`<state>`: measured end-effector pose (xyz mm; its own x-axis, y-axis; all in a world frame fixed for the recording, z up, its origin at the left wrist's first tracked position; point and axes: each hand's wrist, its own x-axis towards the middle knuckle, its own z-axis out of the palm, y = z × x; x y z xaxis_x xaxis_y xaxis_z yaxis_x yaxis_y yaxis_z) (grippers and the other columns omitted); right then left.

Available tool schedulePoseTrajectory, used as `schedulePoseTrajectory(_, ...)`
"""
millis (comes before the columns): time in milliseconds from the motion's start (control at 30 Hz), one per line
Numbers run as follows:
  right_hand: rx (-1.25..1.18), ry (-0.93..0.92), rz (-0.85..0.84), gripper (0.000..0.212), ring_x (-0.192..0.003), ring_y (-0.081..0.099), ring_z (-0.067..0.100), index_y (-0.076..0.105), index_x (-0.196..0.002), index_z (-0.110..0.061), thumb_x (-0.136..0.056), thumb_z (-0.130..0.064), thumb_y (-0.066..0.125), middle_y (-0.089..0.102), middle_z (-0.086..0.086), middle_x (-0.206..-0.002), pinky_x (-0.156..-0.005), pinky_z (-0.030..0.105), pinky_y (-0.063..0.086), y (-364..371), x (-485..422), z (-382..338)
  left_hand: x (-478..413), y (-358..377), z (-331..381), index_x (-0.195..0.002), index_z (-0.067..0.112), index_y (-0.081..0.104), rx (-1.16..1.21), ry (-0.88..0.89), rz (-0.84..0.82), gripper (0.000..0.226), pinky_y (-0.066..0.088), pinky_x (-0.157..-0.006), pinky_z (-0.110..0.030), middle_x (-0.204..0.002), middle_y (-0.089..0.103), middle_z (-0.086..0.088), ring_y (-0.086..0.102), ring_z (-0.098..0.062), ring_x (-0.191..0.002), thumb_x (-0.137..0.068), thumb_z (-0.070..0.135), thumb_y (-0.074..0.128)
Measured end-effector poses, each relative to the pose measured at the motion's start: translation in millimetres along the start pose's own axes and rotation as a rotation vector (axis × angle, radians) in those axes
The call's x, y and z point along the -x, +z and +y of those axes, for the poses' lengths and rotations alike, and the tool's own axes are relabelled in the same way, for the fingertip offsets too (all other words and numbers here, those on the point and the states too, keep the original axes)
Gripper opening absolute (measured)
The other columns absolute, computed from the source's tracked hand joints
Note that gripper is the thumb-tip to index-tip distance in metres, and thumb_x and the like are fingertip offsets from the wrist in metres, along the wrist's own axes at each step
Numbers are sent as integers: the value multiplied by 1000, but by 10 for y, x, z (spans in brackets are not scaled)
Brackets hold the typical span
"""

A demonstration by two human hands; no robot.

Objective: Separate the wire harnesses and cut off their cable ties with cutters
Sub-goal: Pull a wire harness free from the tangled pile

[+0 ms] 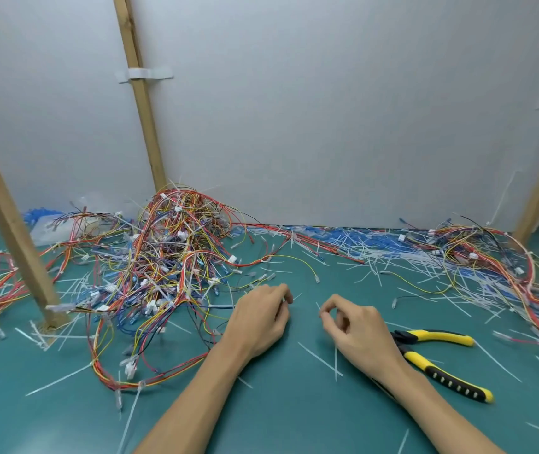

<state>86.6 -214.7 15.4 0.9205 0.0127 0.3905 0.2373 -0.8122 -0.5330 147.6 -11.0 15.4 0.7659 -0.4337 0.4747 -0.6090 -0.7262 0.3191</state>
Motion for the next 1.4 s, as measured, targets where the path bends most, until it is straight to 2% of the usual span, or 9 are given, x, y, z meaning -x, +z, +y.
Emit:
schedulePoseTrajectory(267, -131, 63, 38, 21, -53, 42, 13, 62, -76, -28, -97, -28, 58, 48, -5, -51, -56, 33, 36, -56, -18, 15, -40, -112, 82, -99, 18, 61, -18, 34, 148, 10, 43, -78, -31, -94, 65, 7, 55, -16, -87, -94, 16, 53)
schedulePoseTrajectory(500, -75, 67, -28, 19, -58, 49, 14, 63, -76, -30, -95, -32, 59, 55, -3, -58, -62, 40, 46, -24, -18, 40, 24, -19, -10, -105, 24, 59, 21, -61, -69, 16, 46, -84, -36, -93, 56, 12, 53, -15, -97, -97, 23, 45)
schedulePoseTrajectory(633, -73, 83, -36, 19, -59, 50, 13, 64, -76, -30, -95, -33, 59, 56, -4, -59, -61, 37, 45, -23, -23, 61, 12, -11, -17, -106, 24, 59, 34, -57, -37, 16, 46, -82, -35, -95, 58, 12, 54, -15, -96, -97, 22, 45)
schedulePoseTrajectory(767, -77, 116, -43, 20, -60, 51, 14, 65, -76, -29, -95, -32, 58, 57, -3, -59, -62, 39, 46, -26, -41, 72, -5, -132, 41, -106, 19, 61, -39, 10, 67, 15, 46, -86, -36, -101, 64, 6, 56, -19, -98, -96, 17, 50)
schedulePoseTrajectory(900, -54, 128, -68, 21, -61, 52, 13, 66, -76, -29, -95, -33, 58, 57, -5, -60, -59, 35, 42, -24, -50, 81, -70, -432, 64, -102, 12, 66, -197, 69, 350, 14, 49, -82, -39, -95, 67, -2, 59, -24, -91, -90, 8, 60)
schedulePoseTrajectory(1067, -48, 147, -88, 21, -62, 53, 12, 66, -77, -30, -94, -35, 56, 59, -7, -62, -56, 32, 39, -19, -60, 91, -76, -864, -200, -113, 10, 62, -363, -205, 568, 26, 46, -87, -39, -112, 58, -9, 52, -27, -102, -87, 11, 62)
schedulePoseTrajectory(1167, -24, 147, -92, 20, -64, 55, 10, 67, -78, -30, -94, -36, 55, 60, -9, -64, -55, 30, 38, -11, -59, 85, -92, -1000, -439, -126, 3, 55, -422, -426, 383, 39, 47, -92, -47, -122, 58, -18, 54, -35, -113, -92, 20, 58)
schedulePoseTrajectory(1233, -21, 147, -91, 20, -65, 56, 10, 67, -79, -29, -94, -37, 56, 61, -9, -65, -56, 30, 38, -8, -58, 86, -152, -1056, -542, -124, 2, 56, -407, -542, 207, 37, 52, -82, -44, -105, 66, -17, 62, -34, -98, -97, 27, 51)
schedulePoseTrajectory(1400, -22, 139, -100, 19, -65, 56, 9, 67, -78, -30, -93, -37, 56, 61, -11, -64, -58, 31, 41, -10, -60, 95, -400, -1115, -449, -80, 6, 68, -340, -543, -67, 39, 58, -63, -38, -69, 66, -8, 62, -26, -61, -97, 39, 58)
